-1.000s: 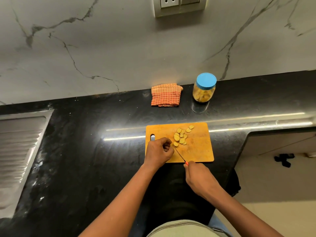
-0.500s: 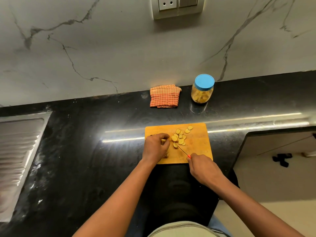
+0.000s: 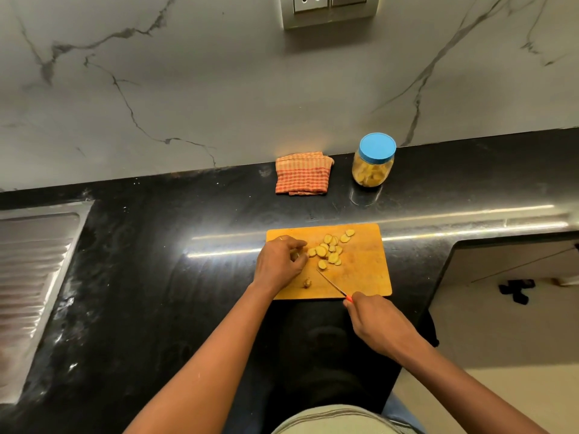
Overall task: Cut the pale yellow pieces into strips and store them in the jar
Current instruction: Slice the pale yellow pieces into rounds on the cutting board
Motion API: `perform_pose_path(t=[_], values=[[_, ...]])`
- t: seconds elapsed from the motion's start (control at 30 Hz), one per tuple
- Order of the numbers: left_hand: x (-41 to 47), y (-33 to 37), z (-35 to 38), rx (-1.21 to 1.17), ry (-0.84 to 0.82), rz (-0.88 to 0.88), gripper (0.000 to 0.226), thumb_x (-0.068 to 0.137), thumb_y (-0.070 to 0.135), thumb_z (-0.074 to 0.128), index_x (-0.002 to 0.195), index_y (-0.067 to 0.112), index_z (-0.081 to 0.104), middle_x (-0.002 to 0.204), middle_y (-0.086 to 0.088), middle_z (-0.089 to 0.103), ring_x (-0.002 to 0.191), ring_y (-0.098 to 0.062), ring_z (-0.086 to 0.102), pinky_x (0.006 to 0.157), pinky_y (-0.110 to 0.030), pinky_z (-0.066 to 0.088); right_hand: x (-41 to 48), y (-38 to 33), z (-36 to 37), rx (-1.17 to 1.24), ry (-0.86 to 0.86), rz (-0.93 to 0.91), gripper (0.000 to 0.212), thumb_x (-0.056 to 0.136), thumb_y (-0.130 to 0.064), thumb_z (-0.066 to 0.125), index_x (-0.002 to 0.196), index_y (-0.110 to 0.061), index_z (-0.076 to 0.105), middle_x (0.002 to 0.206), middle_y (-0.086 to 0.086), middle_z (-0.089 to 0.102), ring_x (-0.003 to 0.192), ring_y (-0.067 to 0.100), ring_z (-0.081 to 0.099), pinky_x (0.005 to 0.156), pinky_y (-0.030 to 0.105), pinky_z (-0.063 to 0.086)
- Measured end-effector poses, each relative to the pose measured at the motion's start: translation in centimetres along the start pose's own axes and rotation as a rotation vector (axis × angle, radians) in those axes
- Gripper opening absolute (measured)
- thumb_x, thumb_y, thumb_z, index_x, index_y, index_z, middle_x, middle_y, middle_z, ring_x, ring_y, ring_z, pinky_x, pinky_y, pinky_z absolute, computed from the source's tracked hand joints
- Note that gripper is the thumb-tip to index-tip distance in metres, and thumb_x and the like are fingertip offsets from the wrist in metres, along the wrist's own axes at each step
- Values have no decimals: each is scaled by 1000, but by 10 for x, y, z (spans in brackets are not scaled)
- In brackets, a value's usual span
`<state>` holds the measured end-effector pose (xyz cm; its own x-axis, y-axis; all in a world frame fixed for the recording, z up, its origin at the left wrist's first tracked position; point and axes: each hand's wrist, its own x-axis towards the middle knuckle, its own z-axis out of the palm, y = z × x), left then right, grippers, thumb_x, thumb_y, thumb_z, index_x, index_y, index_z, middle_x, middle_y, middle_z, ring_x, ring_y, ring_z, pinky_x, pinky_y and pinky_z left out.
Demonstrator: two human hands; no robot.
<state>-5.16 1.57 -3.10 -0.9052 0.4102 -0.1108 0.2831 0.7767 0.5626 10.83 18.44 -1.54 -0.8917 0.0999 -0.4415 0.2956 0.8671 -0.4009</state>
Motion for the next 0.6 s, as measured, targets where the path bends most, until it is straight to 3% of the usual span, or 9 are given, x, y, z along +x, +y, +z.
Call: perform_pose_path(t=[0.23, 0.4, 0.6], values=[[-9, -18, -11, -21, -39, -64, 35, 75, 32, 81, 108, 24, 74, 98, 7, 67, 73, -5, 56, 70, -15, 44, 17, -1, -3, -5, 2, 16, 37, 103, -43, 28, 93, -18, 53, 86, 5, 63, 76, 24, 61, 70, 41, 53], [-11, -19, -10, -47, -48, -67, 27, 78, 27, 81, 104, 22, 75, 97, 7, 70, 75, -4, 58, 70, -14, 46, 23, -5, -7, -3, 7, 23, 36, 103, -42, 29, 92, -17, 52, 85, 6, 61, 76, 25, 60, 69, 40, 52], [-21, -15, -8, -12, -81, -37, 31, 83, 32, 76, 113, 25, 72, 104, 9, 70, 79, 0, 53, 72, -13, 42, 18, -14, 2, 47, 9, 18, 34, 103, -41, 30, 87, -19, 51, 79, 1, 58, 67, 17, 55, 63, 35, 47]])
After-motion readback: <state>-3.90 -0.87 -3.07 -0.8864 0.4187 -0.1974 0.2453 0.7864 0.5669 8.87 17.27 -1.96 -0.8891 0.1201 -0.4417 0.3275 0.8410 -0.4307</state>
